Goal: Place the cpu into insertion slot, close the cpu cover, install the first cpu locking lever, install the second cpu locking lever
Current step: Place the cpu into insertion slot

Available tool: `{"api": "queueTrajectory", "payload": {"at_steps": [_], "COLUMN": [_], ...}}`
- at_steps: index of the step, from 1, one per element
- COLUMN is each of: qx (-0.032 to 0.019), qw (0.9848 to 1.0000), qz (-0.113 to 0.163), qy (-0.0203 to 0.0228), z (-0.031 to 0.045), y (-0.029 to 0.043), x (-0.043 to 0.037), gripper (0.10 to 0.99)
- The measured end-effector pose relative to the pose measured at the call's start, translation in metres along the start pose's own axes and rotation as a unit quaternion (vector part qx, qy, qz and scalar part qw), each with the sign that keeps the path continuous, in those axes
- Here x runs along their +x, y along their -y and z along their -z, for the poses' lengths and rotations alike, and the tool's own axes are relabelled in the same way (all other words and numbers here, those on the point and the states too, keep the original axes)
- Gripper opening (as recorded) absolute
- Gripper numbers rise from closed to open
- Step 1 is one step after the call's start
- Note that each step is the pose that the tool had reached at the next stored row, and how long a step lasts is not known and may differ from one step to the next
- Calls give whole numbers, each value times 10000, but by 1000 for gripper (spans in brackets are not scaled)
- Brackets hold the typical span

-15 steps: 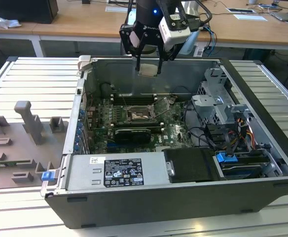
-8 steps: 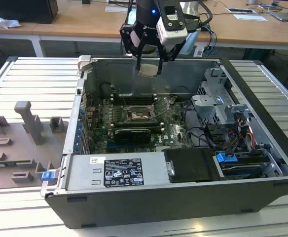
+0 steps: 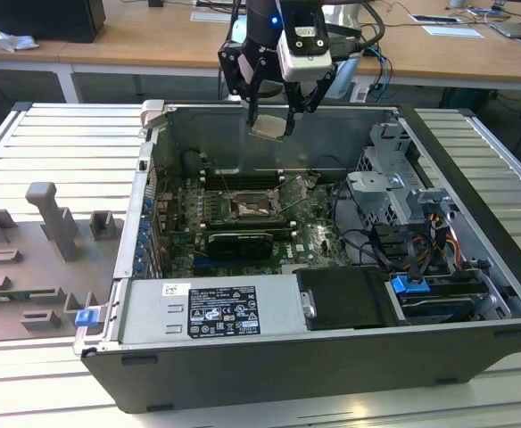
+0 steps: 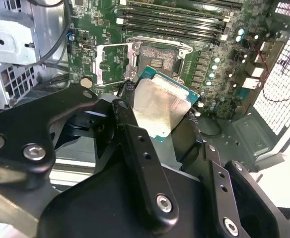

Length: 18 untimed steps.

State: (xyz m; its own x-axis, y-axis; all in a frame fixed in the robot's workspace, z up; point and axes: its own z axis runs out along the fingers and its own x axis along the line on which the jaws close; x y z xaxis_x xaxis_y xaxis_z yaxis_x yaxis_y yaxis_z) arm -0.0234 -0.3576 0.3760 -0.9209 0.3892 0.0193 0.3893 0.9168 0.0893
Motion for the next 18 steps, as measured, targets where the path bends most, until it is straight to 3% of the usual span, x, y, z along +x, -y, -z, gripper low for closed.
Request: {"api": "queueTrajectory", "payload": {"at_steps": [6,13,18], "qx": [-8,64,58], "qw": [9986,9983,9951], "qz": [-519,-574,-980], "qy": [47,88,122], "z": [-10,-71,-74], "y": [0,6,6], "x": [0,-2,-2], "gripper": [541,541,541]}}
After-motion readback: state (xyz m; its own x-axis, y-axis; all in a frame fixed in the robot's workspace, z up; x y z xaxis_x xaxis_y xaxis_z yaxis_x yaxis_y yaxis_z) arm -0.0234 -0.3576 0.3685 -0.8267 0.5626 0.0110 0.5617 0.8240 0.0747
